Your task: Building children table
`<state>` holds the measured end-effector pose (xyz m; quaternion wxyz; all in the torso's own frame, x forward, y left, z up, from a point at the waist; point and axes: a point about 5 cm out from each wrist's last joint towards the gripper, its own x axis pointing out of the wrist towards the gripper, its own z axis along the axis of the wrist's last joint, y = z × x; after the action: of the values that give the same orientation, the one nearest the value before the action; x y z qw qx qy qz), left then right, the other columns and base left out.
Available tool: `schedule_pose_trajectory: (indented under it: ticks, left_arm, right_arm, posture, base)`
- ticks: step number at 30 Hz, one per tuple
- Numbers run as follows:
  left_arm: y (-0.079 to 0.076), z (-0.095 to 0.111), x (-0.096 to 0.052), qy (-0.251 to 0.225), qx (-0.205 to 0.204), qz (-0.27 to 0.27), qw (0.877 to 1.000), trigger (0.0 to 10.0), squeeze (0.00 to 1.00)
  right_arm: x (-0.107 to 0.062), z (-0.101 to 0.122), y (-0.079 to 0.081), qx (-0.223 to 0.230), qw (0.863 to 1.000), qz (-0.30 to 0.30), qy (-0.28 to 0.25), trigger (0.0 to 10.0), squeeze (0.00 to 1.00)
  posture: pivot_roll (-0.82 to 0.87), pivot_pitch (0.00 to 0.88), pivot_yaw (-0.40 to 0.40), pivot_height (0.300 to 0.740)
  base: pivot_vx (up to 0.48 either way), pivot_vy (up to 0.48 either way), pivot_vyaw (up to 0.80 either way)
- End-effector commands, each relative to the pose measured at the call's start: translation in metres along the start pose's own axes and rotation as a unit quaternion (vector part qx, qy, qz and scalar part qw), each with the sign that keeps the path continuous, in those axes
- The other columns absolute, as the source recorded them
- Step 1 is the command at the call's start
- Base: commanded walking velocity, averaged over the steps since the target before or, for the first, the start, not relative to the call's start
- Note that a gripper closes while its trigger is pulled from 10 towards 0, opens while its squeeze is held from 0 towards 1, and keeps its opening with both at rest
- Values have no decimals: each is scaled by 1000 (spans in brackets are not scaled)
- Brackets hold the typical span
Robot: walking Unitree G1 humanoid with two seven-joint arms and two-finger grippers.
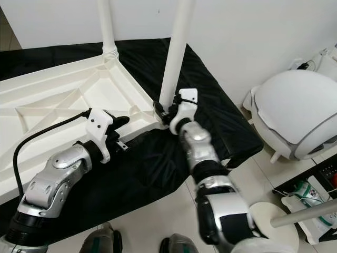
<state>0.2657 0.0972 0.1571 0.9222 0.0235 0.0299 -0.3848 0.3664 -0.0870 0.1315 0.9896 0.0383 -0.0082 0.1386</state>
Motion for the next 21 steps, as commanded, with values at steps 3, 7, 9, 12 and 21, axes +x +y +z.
schedule_pose_trajectory:
  ticks: [3,7,9,12,21]
  left_arm:
    - [-2,1,1,2,2,-5,1000,10000,0]
    - [-2,1,1,2,2,-5,1000,10000,0]
    - [-2,1,0,2,3,-4,1000,10000,0]
    - [-2,1,0,2,3,-3,1000,10000,0]
    - [-2,1,-1,0,0,-1,1000,10000,0]
  right_arm:
    - [-1,-8,-3,40,997,-67,15,10000,0]
    - [1,-6,9,41,998,-55,9,10000,0]
    - [0,-5,12,39,998,-51,10,10000,0]
    - [-1,-5,12,37,998,-52,11,10000,0]
    - [-6,-2,-2,35,996,-78,2,10000,1000]
  posture:
    - [23,1,-55,740]
    - [30,0,-56,740]
    - [36,0,-62,740]
    - [37,0,-64,740]
    - [34,0,-64,740]
  base:
    - [0,0,0]
    - [0,0,0]
    - [0,0,0]
    - [0,0,0]
    - [0,0,0]
